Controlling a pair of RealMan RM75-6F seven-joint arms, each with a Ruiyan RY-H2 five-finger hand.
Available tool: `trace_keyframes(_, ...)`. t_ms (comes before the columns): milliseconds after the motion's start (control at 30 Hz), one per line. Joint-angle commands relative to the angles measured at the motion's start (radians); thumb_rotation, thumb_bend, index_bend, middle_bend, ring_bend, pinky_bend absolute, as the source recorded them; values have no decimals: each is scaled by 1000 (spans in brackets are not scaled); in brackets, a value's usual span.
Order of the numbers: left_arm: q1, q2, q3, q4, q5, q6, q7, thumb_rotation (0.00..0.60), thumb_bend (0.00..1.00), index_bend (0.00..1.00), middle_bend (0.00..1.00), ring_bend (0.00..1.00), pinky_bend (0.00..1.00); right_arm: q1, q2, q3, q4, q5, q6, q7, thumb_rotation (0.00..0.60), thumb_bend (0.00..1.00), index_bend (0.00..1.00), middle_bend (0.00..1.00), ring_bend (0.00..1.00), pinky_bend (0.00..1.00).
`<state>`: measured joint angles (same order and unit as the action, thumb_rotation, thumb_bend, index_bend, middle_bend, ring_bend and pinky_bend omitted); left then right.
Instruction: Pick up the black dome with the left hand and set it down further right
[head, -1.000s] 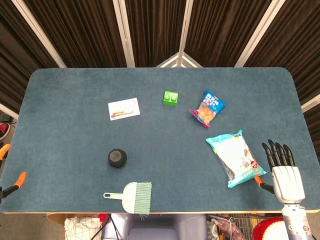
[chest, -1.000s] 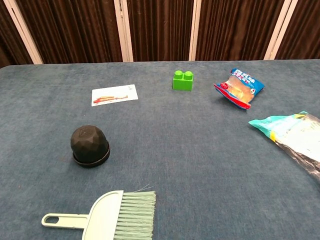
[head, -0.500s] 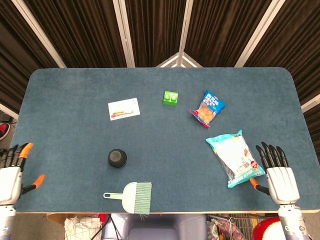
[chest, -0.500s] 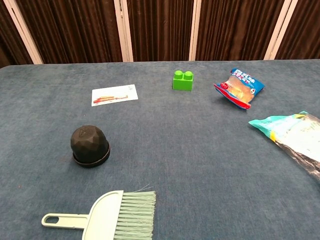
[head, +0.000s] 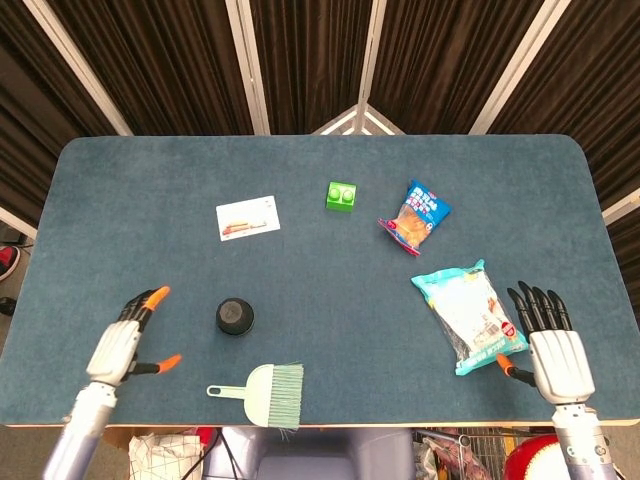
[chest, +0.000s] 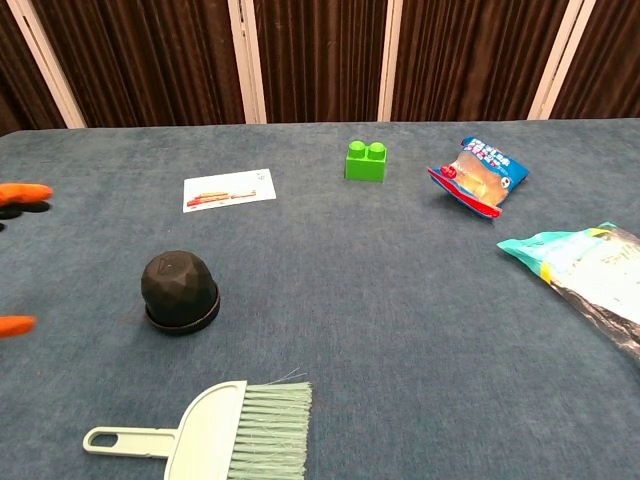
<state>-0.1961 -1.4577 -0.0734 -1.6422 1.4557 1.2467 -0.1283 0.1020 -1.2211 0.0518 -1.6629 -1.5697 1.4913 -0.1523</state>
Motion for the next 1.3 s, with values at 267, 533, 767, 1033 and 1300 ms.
trace_keyframes(267,-87,-188,-65,199,-99,-98,-63,600,214,34,53,0,0,-2,0,-5,12,-2,-1,16,600,209,0,0,14,0)
trace_keyframes(533,-139,-253,-54,286,-96,-175,-117,600,215,27,61,0,0,-3,6,-9,8,-5,0,22,600,209,0,0,14,0)
trace_keyframes(767,-164,-287,-50,306,-85,-187,-127,600,215,26,67,0,0,-7,12,-9,4,-9,8,30,600,209,0,0,15,0)
trace_keyframes(1033,-177,-317,-45,329,-98,-195,-103,600,215,27,117,0,0,-6,13,-8,10,-10,10,46,600,209,0,0,15,0)
trace_keyframes(1300,-186,-338,-48,338,-112,-190,-71,600,215,27,150,0,0,-8,10,-3,12,-2,15,50,600,209,0,0,15,0)
